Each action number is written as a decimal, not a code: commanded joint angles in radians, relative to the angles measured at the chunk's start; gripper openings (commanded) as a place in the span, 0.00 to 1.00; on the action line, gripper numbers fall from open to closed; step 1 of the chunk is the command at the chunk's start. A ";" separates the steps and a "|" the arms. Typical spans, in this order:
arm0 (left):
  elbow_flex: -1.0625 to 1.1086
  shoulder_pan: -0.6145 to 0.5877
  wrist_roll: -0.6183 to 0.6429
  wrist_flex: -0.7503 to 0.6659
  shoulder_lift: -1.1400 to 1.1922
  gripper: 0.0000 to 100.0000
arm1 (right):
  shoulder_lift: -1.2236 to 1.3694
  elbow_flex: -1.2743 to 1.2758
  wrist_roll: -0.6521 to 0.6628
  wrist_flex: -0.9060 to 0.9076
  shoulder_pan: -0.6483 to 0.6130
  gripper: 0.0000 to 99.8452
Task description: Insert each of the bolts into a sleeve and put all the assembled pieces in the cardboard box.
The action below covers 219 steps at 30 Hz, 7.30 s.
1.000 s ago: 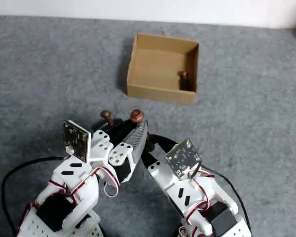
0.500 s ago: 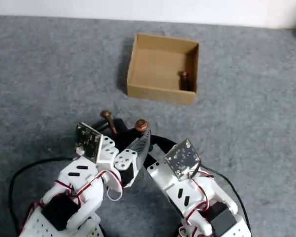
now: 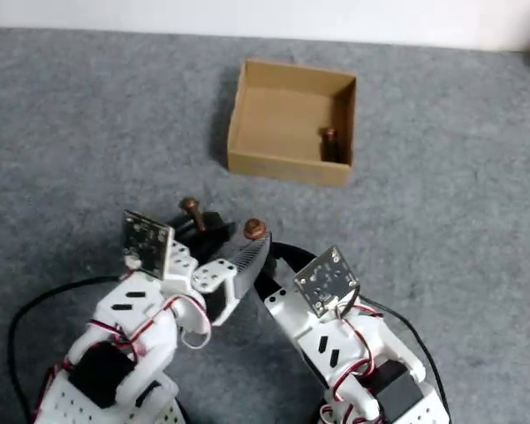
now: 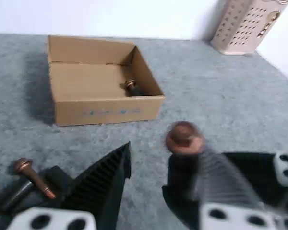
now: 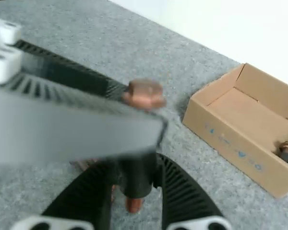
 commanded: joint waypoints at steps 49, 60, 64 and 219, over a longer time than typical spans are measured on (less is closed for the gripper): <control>0.205 -0.598 0.018 -0.121 0.008 0.04 | 0.599 -0.275 0.057 -0.147 0.234 0.00; 0.208 -0.613 0.018 -0.121 0.008 0.04 | 1.578 -1.267 0.080 0.039 0.479 0.00; 0.211 -0.613 0.018 -0.121 0.008 0.04 | 1.925 -1.641 0.110 0.157 0.489 0.00; -0.143 -0.831 -0.015 -0.068 0.630 0.04 | 1.899 -1.161 -0.304 0.091 -0.079 0.01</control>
